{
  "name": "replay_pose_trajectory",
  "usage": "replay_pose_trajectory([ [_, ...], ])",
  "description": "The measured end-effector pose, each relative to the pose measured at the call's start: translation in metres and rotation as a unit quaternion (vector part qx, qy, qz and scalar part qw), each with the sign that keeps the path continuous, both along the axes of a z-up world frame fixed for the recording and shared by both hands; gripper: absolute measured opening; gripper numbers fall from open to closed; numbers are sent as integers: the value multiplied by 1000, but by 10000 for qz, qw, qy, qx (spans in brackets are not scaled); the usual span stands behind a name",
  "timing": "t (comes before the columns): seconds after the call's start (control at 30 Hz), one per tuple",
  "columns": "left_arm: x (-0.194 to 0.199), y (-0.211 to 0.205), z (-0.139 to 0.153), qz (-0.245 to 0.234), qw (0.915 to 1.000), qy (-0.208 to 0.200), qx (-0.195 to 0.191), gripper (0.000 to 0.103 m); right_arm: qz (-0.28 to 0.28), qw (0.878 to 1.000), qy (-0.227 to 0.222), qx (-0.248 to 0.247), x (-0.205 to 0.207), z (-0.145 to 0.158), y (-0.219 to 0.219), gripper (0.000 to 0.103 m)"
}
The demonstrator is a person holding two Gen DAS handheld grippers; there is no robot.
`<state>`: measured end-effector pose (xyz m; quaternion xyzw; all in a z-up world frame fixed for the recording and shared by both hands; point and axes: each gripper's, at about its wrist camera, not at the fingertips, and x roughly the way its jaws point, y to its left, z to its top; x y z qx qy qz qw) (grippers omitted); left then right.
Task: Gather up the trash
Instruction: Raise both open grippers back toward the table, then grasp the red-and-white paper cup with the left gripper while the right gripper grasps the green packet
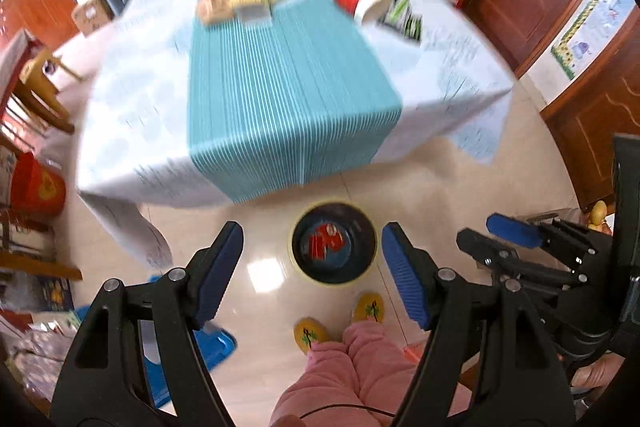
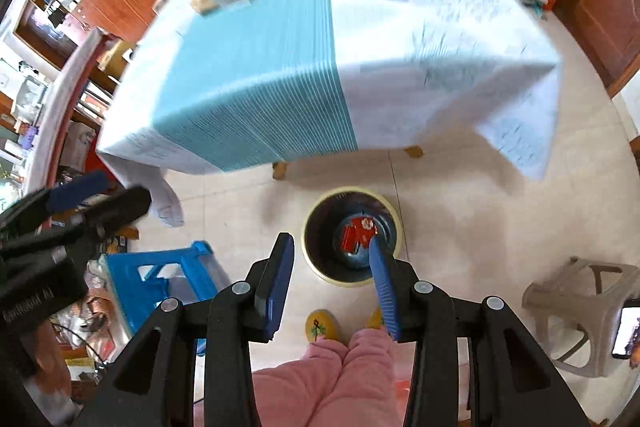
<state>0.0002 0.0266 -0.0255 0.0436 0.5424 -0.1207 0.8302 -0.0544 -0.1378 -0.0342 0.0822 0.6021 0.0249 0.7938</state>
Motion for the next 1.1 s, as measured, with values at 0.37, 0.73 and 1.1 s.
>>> replay_pose_trajectory([
  [0.37,5,5,97,-152,9966,-764,-279,69,-464,9952,-862,-100,-11,105,-21,40],
  [0.73,73,-28,122,-173,9955,-842,-402,77,-1151,9879,-967,392,69,102,-77,51],
  [1.1,208,-84,69,241,9991,-341,-106,77,-1069,9919,-226,644,229,7,-125,56],
])
